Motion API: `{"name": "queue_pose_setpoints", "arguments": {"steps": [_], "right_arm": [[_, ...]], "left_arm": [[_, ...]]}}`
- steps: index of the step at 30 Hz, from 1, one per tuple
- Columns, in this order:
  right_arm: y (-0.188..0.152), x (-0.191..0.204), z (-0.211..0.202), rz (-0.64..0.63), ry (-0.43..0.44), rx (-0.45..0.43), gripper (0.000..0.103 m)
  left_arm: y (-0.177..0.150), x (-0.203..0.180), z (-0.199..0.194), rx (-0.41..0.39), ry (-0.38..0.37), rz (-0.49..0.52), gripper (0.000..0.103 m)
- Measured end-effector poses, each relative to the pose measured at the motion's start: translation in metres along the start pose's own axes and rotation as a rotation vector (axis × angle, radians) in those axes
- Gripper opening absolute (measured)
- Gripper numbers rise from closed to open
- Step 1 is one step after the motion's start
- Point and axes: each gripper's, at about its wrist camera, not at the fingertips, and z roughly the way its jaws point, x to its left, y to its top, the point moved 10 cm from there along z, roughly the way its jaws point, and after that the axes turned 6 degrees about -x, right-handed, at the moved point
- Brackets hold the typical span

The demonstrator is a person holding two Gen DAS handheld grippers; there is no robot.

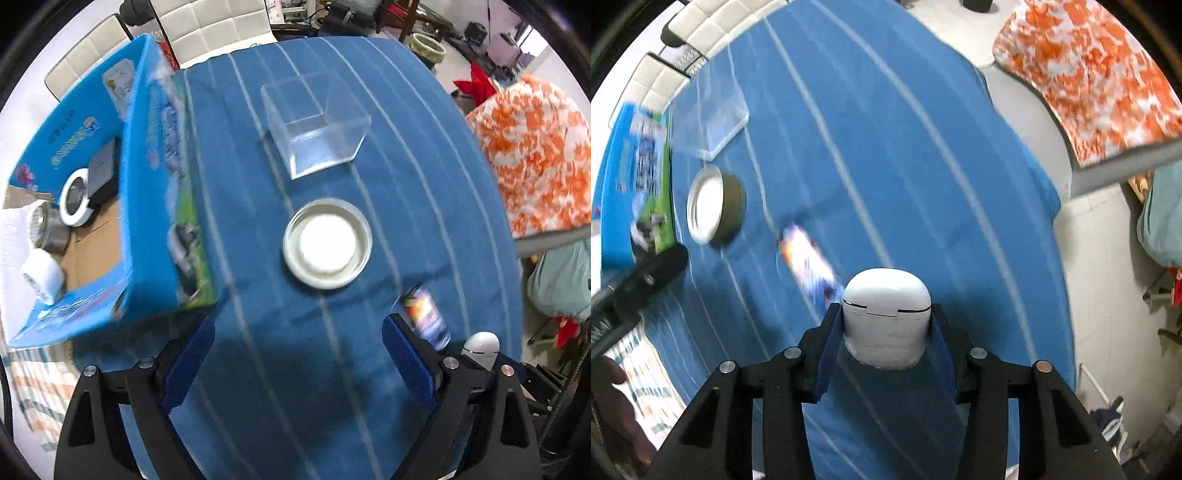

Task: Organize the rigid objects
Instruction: 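Grasp the white earbud case with the right tool while the left tool grasps the silver tin, then lift the silver tin with the left tool while the right tool lifts the earbud case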

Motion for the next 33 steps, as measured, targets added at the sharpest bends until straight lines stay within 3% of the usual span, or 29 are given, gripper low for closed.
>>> {"name": "queue_pose_setpoints", "arguments": {"steps": [5,9,11,15,16,19,25,33], "right_arm": [[0.052,0.010,0.010,-0.010,0.024,-0.019,0.049],[0.073,0.016,0.020,-0.035,0.036,-0.008,0.049],[0.081,0.018,0.026,-0.061,0.032,-0.004,0.049],[0.089,0.011,0.035,-0.083,0.022,-0.006,0.049],[0.091,0.013,0.034,-0.093,0.017,-0.012,0.049],[0.094,0.017,0.034,-0.105,0.007,-0.017,0.049],[0.098,0.023,0.034,-0.123,-0.016,-0.026,0.049],[0.099,0.023,0.026,-0.144,-0.016,-0.052,0.049]], "left_arm": [[0.022,-0.015,0.023,0.019,-0.019,-0.067,0.093],[0.026,-0.027,0.051,0.097,-0.016,-0.077,0.093],[0.030,-0.024,0.063,0.099,-0.009,-0.118,0.093],[0.038,-0.016,0.079,0.083,0.015,-0.166,0.092],[0.040,-0.015,0.081,0.075,0.023,-0.161,0.079],[0.045,-0.016,0.082,0.042,0.037,-0.141,0.062],[0.048,-0.025,0.088,0.031,0.044,-0.116,0.062],[0.019,-0.016,0.060,0.019,0.042,-0.087,0.062]]}}
